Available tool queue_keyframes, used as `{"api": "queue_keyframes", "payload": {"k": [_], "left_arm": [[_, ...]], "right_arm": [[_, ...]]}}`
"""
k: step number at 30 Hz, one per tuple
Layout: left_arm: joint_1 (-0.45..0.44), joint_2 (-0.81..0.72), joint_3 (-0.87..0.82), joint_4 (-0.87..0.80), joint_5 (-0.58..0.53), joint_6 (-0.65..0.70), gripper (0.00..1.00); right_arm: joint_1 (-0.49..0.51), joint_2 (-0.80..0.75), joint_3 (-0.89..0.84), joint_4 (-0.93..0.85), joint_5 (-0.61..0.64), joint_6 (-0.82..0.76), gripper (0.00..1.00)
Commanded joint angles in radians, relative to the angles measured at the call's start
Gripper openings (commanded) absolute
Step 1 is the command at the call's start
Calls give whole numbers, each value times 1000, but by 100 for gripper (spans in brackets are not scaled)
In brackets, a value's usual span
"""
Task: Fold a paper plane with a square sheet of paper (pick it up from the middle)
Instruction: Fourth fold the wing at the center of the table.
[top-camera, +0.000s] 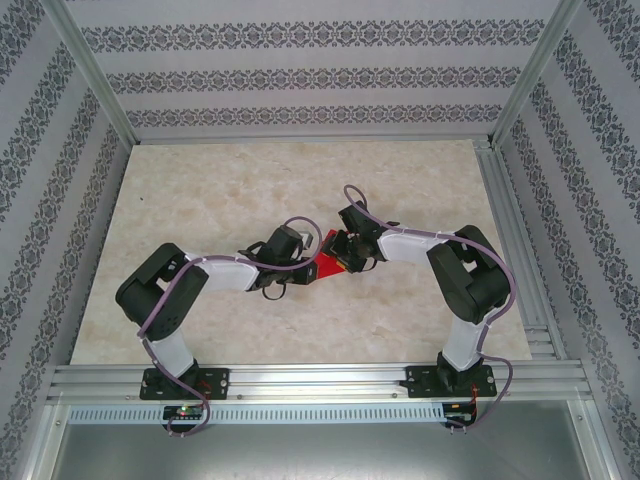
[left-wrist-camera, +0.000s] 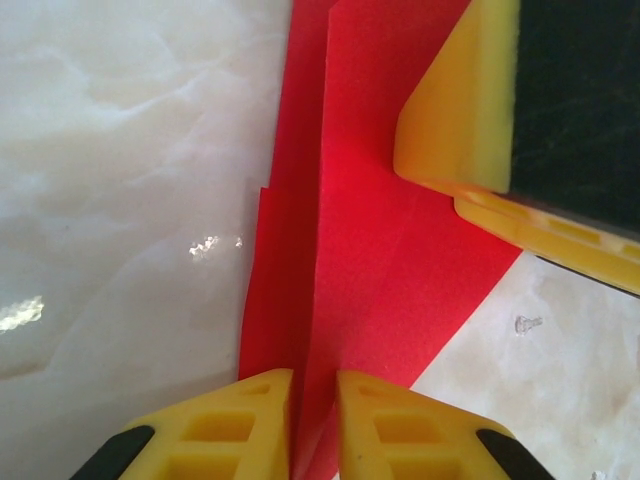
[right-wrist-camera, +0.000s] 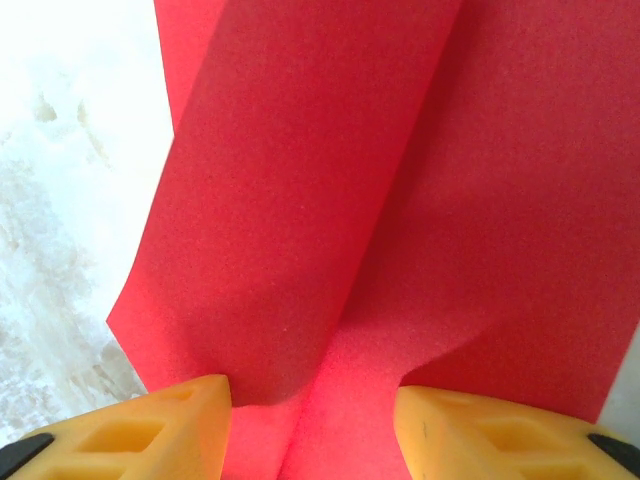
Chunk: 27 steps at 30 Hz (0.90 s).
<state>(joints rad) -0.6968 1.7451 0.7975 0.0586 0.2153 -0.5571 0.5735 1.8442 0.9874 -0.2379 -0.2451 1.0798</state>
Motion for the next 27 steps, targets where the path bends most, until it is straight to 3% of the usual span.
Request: {"api": "queue_keyframes", "payload": {"k": [1, 10, 27], "left_arm": [[-7, 32, 33, 30, 4, 19, 19], [11, 27, 7, 86, 69, -35, 8], [32, 38, -49, 205, 219, -202, 3]], "right_arm": [[-14, 176, -105, -125, 116, -9, 52], [-22, 110, -104, -92, 73, -69, 55], [-92, -222, -189, 45, -134, -311, 61]]}}
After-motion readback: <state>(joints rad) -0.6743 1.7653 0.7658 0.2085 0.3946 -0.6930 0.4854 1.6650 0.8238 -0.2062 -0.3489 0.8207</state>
